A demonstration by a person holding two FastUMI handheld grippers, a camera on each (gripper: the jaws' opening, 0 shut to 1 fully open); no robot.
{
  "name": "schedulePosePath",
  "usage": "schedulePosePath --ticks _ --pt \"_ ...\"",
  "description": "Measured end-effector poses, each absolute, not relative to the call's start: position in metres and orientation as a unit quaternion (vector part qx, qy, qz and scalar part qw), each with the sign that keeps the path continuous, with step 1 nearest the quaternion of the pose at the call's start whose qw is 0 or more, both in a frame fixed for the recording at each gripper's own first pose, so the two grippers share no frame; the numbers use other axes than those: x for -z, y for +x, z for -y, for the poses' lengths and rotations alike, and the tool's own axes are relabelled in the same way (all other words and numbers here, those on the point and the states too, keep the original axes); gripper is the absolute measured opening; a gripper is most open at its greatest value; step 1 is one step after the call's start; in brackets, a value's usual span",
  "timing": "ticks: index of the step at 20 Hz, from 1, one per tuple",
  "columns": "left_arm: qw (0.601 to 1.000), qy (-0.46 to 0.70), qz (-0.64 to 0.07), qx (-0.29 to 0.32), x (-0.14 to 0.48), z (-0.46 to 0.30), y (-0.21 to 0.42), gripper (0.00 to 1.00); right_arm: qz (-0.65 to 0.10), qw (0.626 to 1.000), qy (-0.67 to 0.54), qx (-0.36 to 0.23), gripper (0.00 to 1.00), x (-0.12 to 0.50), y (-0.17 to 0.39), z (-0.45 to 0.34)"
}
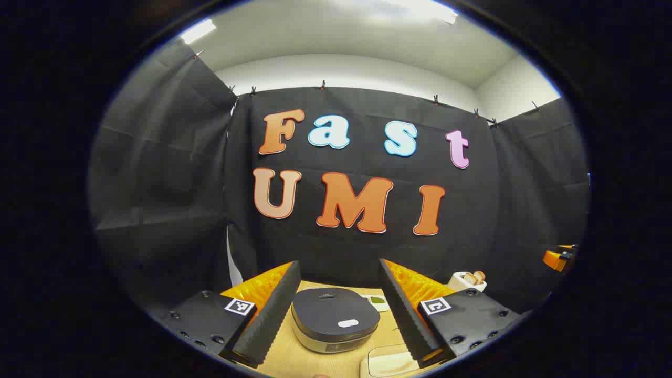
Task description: Close the left gripper, press the button to open the rice cooker; take a wooden spoon from the chopstick holder with the right hand, scoop a spoonful of rice and pour it into the rice cooker, then put the wooden spoon back into the chopstick holder.
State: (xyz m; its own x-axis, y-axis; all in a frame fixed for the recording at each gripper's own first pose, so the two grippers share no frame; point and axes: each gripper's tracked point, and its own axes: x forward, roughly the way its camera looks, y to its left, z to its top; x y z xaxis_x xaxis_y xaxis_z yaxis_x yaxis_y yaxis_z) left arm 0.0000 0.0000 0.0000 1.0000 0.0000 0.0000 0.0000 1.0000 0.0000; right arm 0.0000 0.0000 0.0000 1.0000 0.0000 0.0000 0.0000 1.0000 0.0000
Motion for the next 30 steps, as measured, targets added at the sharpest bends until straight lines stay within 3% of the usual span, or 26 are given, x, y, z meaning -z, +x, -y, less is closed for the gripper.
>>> schedulePosePath --ticks 2,5,7,8,9,11,12,13,14,15,16,18,22,23,24,27,28,30 --pt "1.0 0.004 -0.001 0.003 -0.001 0.007 -0.002 1.0 0.001 1.0 -0.001 -0.001 1.0 -0.001 0.001 0.004" --pt "1.0 0.007 -0.002 0.014 -0.003 0.019 -0.002 0.96 0.006 1.0 0.0 -0.002 1.0 -0.003 0.0 0.009" --pt "1.0 0.014 0.001 0.016 -0.007 0.023 -0.001 1.0 0.008 1.0 0.001 -0.003 1.0 -0.005 0.001 0.011" --pt "1.0 0.017 0.005 0.013 -0.009 0.024 -0.002 1.0 0.009 1.0 0.002 -0.003 0.95 -0.005 0.001 0.012" --pt "1.0 0.019 0.007 0.011 -0.012 0.026 -0.001 1.0 0.01 1.0 0.003 -0.003 1.0 -0.006 0.002 0.014" --pt "1.0 0.017 0.004 0.01 -0.011 0.029 -0.001 1.0 0.011 1.0 0.004 -0.003 1.0 -0.007 0.004 0.016" --pt "1.0 0.015 0.001 0.006 -0.009 0.028 0.0 1.0 0.01 1.0 0.005 -0.004 0.88 -0.007 0.005 0.016" --pt "1.0 0.014 -0.002 0.002 -0.009 0.026 0.0 0.97 0.009 1.0 0.006 -0.004 0.95 -0.006 0.005 0.017" --pt "1.0 0.013 -0.004 -0.001 -0.006 0.025 0.002 0.97 0.008 1.0 0.006 -0.004 0.88 -0.006 0.006 0.017" --pt "1.0 0.012 -0.004 -0.003 -0.006 0.025 0.002 0.97 0.009 1.0 0.007 -0.004 0.88 -0.006 0.006 0.017" --pt "1.0 0.014 -0.004 -0.005 -0.005 0.024 0.003 0.97 0.01 1.0 0.007 -0.005 1.0 -0.007 0.007 0.017" --pt "1.0 0.02 -0.003 -0.009 -0.006 0.021 0.002 0.97 0.009 1.0 0.004 -0.005 0.95 -0.005 0.008 0.016" --pt "1.0 0.025 0.006 -0.006 -0.012 0.024 0.003 0.97 0.007 1.0 0.009 -0.008 0.95 -0.005 0.01 0.013" --pt "1.0 0.027 0.007 -0.006 -0.014 0.024 0.002 0.97 0.005 1.0 0.009 -0.008 1.0 -0.002 0.011 0.013" --pt "0.999 0.03 0.009 -0.006 -0.015 0.025 0.002 0.96 0.003 1.0 0.009 -0.008 0.95 -0.001 0.012 0.013" --pt "0.999 0.032 0.013 -0.007 -0.017 0.024 0.002 0.97 0.004 1.0 0.008 -0.012 0.95 -0.002 0.012 0.011" --pt "0.999 0.03 0.012 -0.007 -0.016 0.024 0.002 0.98 0.004 1.0 0.006 -0.012 1.0 -0.003 0.012 0.011" --pt "1.0 0.028 0.008 -0.007 -0.014 0.024 0.004 0.99 0.007 1.0 0.002 -0.011 0.95 -0.004 0.013 0.012"
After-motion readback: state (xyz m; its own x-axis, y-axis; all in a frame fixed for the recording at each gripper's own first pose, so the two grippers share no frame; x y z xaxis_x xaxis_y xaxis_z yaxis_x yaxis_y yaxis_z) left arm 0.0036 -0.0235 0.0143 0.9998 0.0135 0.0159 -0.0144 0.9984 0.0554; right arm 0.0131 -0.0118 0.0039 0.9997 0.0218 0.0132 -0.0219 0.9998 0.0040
